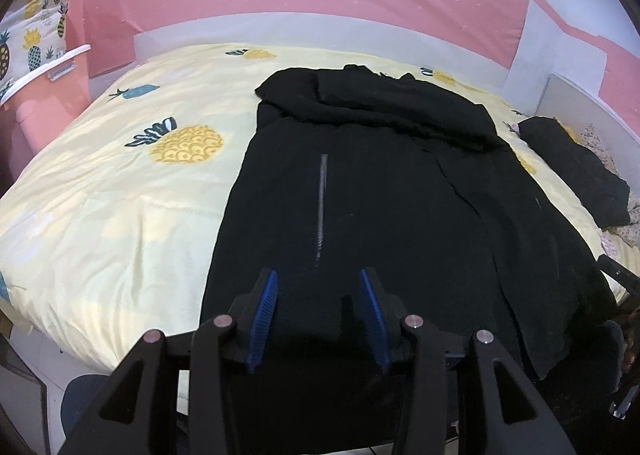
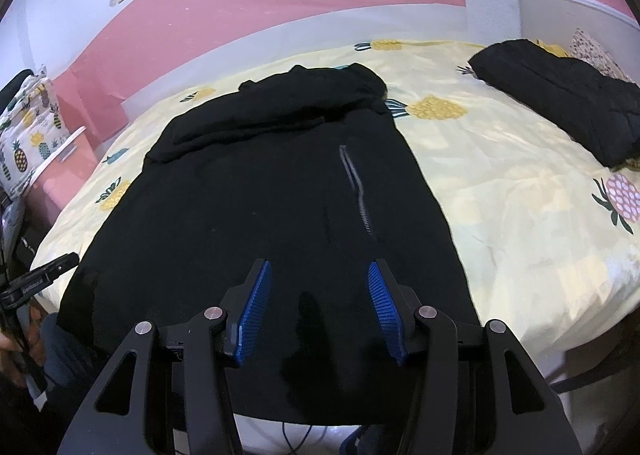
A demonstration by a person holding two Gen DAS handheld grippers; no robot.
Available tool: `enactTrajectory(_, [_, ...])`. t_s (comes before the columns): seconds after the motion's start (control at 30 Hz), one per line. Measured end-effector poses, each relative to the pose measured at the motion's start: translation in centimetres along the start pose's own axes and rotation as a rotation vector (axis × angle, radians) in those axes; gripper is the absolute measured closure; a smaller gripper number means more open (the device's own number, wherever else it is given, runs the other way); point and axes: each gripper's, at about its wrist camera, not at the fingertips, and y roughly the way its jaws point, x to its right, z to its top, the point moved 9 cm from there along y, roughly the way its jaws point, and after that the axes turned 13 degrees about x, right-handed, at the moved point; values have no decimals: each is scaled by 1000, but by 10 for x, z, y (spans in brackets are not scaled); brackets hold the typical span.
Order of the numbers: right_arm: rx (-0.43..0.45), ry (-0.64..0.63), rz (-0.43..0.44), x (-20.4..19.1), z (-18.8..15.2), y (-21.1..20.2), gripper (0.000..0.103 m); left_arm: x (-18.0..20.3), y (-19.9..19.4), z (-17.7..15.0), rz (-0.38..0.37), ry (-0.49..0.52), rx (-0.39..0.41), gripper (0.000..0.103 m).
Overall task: Fold large clothes
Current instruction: 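Move both tools back toward the coat hem, then grasp the black coat hem with the left tool while the right tool grasps it too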
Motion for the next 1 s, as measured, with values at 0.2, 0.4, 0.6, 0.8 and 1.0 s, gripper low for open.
enactTrajectory(0.2, [-25, 38, -29, 27, -6, 10, 47, -16, 10, -4, 20, -20, -2, 58])
enactTrajectory(0.4, [-40, 77, -79, 62, -8, 17, 47, -38, 26, -10, 31, -72, -29, 52])
enactTrajectory(0.6, [-68, 155, -78, 91, -14, 21, 46, -56, 39, -23, 24, -115, -75, 43])
enactTrajectory(0.8, [-164, 240, -5, 93, -29, 31, 45, -53, 39, -36, -34, -152, -101, 41])
enactTrajectory(1.0, [-205, 220, 50, 74, -39, 31, 44, -50, 33, -45, -59, -171, -93, 38])
